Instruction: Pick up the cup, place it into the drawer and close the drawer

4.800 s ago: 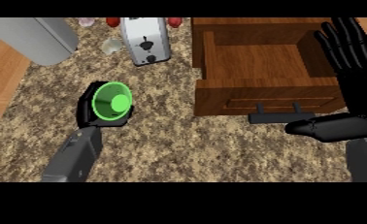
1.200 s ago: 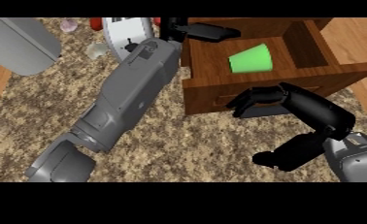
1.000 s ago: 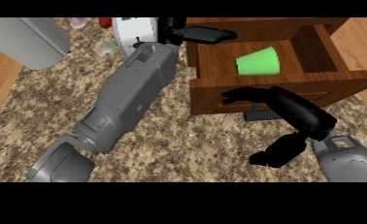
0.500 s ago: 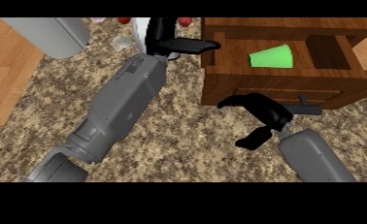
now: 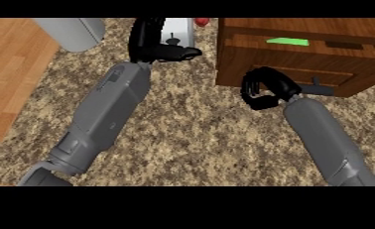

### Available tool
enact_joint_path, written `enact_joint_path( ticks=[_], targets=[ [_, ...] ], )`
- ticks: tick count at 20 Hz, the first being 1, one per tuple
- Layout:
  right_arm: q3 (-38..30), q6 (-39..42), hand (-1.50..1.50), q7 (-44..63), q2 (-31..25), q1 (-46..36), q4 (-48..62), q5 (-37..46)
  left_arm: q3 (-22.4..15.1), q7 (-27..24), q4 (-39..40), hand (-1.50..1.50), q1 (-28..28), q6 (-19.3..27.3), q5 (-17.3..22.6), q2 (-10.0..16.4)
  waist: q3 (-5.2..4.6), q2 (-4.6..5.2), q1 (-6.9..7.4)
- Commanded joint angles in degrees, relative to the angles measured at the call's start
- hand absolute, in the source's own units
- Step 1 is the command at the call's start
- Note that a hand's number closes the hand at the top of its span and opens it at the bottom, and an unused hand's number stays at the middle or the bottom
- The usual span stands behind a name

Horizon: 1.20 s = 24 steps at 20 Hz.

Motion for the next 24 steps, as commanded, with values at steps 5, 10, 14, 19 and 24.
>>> enact_joint_path(
  ticks=[5,10,14,19,24],
  targets=[
    [-9.96,-4.25,1.50,-4.68,-3.87,-13.35,13.90,-3.36,-0.19,1.88,-4.42,-1.50,4.02,-3.86,0.51,3.79,0.19,1.07,2.92],
    [-12.76,-2.77,1.50,-2.17,-6.70,-16.01,15.56,-5.48,-0.80,2.52,-6.34,-1.50,5.80,-5.97,0.47,5.20,0.18,1.43,4.76],
    [-13.87,-0.63,1.50,-2.43,-8.84,-16.69,14.52,-6.96,-1.63,2.22,-7.32,-1.50,6.66,-6.89,0.00,5.11,0.16,1.69,5.11],
    [-14.88,1.19,1.50,-1.66,-9.57,-16.98,12.83,-8.72,-1.52,2.40,-7.99,-1.50,8.18,-7.83,0.72,4.77,0.07,1.78,5.91],
    [-15.81,4.81,1.50,-2.18,-12.05,-15.88,11.10,-10.59,-1.46,3.43,-8.76,-1.50,8.42,-8.74,1.27,5.05,0.10,1.88,6.37]
  ],
)
